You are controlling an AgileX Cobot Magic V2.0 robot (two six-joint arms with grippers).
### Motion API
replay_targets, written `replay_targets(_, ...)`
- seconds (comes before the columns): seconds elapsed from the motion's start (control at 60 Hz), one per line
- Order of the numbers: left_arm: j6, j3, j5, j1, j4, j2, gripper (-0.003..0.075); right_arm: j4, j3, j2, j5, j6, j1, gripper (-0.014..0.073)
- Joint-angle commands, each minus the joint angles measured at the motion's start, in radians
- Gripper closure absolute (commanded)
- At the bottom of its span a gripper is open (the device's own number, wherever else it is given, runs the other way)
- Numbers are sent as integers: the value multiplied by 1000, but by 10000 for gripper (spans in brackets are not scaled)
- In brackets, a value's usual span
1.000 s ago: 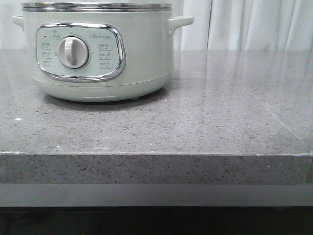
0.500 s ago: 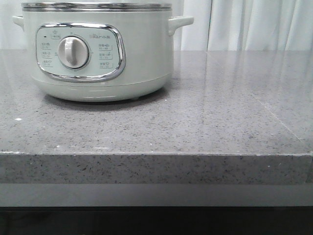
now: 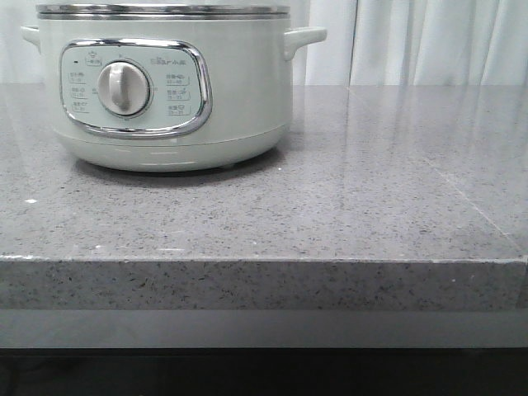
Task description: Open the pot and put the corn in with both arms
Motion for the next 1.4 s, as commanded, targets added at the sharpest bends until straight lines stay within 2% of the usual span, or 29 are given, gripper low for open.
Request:
replay_targets(0.0,-9,66,-122,75,-3,-99,741,8,-27,-7,-72,-1,-4,659)
replay_targets(0.217,-9,267,-200,175,-3,-312,741,8,-27,-7,-72,-1,-4,659)
replay_targets(0.367,-28,402,-317,183,6,-368,741,8,-27,-7,-72,-1,-4,659)
replay_targets(0.483,-145,484,-416,183,88,-413,741,8,-27,-7,-72,-1,-4,659)
replay_targets(0.65,-136,608,-571,183,78,-451,741,8,-27,-7,-72,-1,-4,659)
replay_targets(0.7,-104,601,-525,183,62,-451,741,8,-27,-7,-72,-1,-4,659)
replay_targets(0.833,-6,604,-553,183,6,-451,741,8,-27,-7,-72,-1,-4,659)
replay_targets(1.383,-8,604,-560,166,-5,-450,741,8,-27,-7,-72,-1,-4,659)
